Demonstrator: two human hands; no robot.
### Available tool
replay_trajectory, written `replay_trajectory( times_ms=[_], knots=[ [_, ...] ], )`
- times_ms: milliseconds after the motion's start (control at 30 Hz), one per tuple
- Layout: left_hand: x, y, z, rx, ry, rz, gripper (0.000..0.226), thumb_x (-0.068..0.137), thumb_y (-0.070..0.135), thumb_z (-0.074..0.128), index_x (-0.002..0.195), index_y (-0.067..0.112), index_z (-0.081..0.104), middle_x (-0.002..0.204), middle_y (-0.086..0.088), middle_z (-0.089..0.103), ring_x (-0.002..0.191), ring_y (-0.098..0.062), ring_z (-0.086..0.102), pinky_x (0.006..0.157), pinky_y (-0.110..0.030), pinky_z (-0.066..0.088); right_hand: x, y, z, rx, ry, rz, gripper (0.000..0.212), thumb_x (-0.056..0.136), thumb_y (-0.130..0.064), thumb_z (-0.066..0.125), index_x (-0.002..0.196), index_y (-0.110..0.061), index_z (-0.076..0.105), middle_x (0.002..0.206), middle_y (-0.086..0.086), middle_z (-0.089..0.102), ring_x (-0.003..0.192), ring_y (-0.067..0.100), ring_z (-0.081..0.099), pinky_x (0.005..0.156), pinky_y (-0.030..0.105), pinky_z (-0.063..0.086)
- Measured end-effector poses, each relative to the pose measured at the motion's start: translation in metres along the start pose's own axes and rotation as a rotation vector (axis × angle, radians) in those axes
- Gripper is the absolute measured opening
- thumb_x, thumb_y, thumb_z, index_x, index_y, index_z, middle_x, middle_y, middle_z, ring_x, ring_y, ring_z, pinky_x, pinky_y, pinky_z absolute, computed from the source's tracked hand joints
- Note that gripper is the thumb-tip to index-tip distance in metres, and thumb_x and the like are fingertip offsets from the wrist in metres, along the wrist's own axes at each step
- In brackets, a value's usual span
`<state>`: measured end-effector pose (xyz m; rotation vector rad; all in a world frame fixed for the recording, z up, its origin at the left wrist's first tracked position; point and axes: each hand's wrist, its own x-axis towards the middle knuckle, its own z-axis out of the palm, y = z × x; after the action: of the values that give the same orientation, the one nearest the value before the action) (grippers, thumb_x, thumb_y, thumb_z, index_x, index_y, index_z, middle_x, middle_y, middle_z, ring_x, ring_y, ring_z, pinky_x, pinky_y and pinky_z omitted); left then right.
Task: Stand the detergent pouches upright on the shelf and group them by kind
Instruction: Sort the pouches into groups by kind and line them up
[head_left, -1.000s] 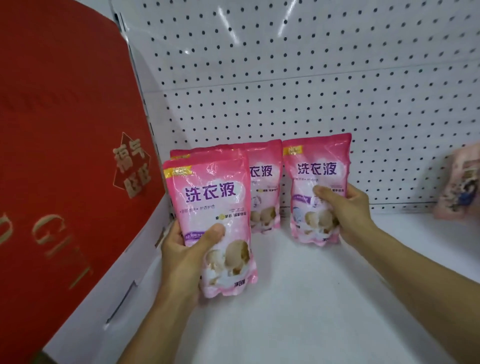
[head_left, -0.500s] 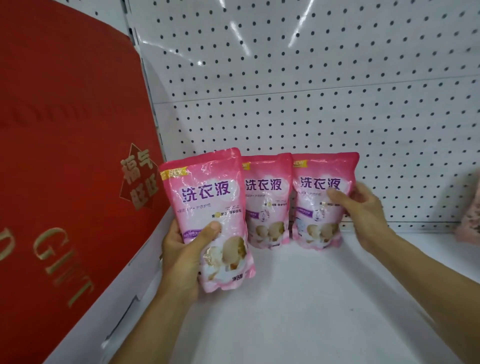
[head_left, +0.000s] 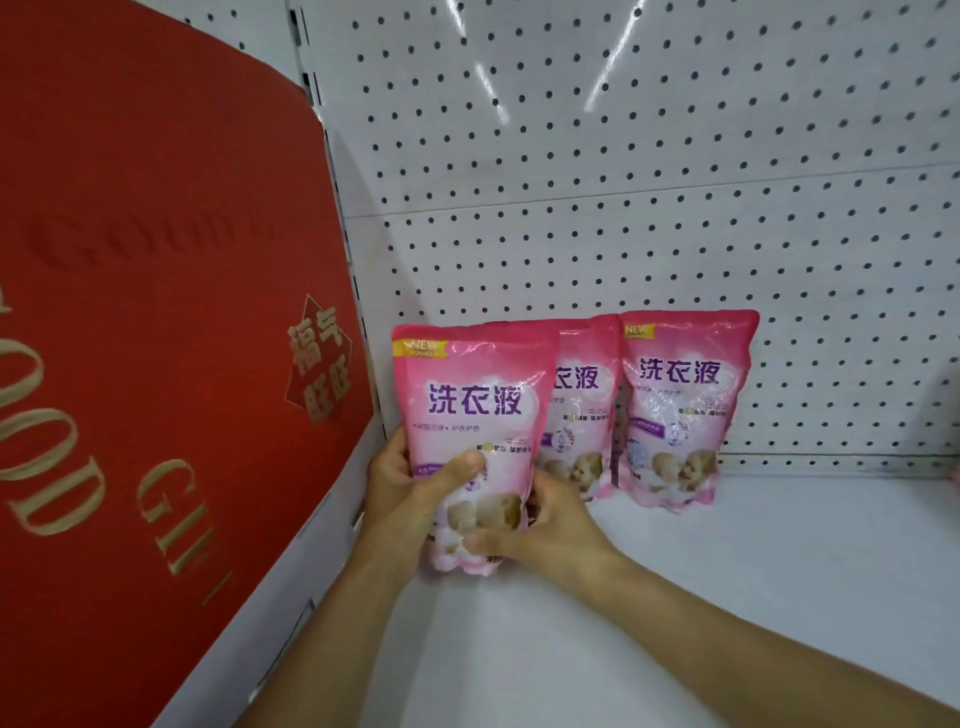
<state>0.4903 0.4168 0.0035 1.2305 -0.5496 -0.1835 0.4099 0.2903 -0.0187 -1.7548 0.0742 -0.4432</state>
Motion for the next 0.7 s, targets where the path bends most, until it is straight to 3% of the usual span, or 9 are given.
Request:
replay_trajectory(
  times_ms=[167,333,467,600,700],
  knots=[
    [0.010,0.007,0.000,0.092,0.060,0.051,0.046,0.078,0.000,0.077,0.119,0.012,0.061,0.107,-0.010,0.075,0.091,-0.028,0.075,0.069,-0.040,0.062,0.019,0.008,0.008,-0.040,0.040,-0.025,0.052,0.068,0.007,0.081,0.110,-0.016,0.063,0.091,-0.008,0.075,0.083,0.001,0.072,0.068,0.016,0.055],
    [0.015,-0.001,-0.007,0.093,0.176,0.008,0.053,0.080,0.005,0.077,0.126,0.015,0.053,0.111,-0.006,0.073,0.088,-0.020,0.075,0.068,-0.036,0.062,0.021,0.024,0.014,-0.085,0.000,0.042,0.079,0.054,-0.008,0.085,0.126,-0.014,0.053,0.112,0.000,0.072,0.098,0.013,0.071,0.089,0.037,0.058],
    [0.015,-0.001,-0.006,0.127,0.206,0.025,0.056,0.081,0.004,0.076,0.128,0.016,0.050,0.116,-0.004,0.070,0.093,-0.014,0.072,0.064,-0.024,0.060,0.017,0.016,0.013,-0.146,-0.045,0.079,0.087,0.052,-0.022,0.088,0.130,-0.018,0.049,0.115,-0.005,0.070,0.103,0.011,0.069,0.088,0.035,0.058],
    [0.004,0.002,-0.008,0.224,0.240,0.035,0.078,0.080,0.010,0.078,0.142,0.026,0.034,0.136,0.000,0.056,0.118,-0.015,0.060,0.094,-0.040,0.055,-0.005,0.001,-0.002,-0.329,-0.057,0.092,0.061,0.074,-0.022,0.083,0.123,-0.034,0.048,0.113,-0.022,0.059,0.105,-0.001,0.059,0.090,0.015,0.048],
    [-0.026,0.007,-0.006,0.471,0.279,0.130,0.088,0.074,0.029,0.080,0.146,0.035,0.028,0.140,0.017,0.033,0.136,-0.014,0.040,0.108,-0.040,0.042,-0.033,-0.009,-0.028,-0.500,0.020,0.073,0.052,0.083,-0.035,0.074,0.130,-0.032,0.053,0.129,-0.016,0.052,0.119,0.003,0.049,0.103,0.027,0.042]
  ],
)
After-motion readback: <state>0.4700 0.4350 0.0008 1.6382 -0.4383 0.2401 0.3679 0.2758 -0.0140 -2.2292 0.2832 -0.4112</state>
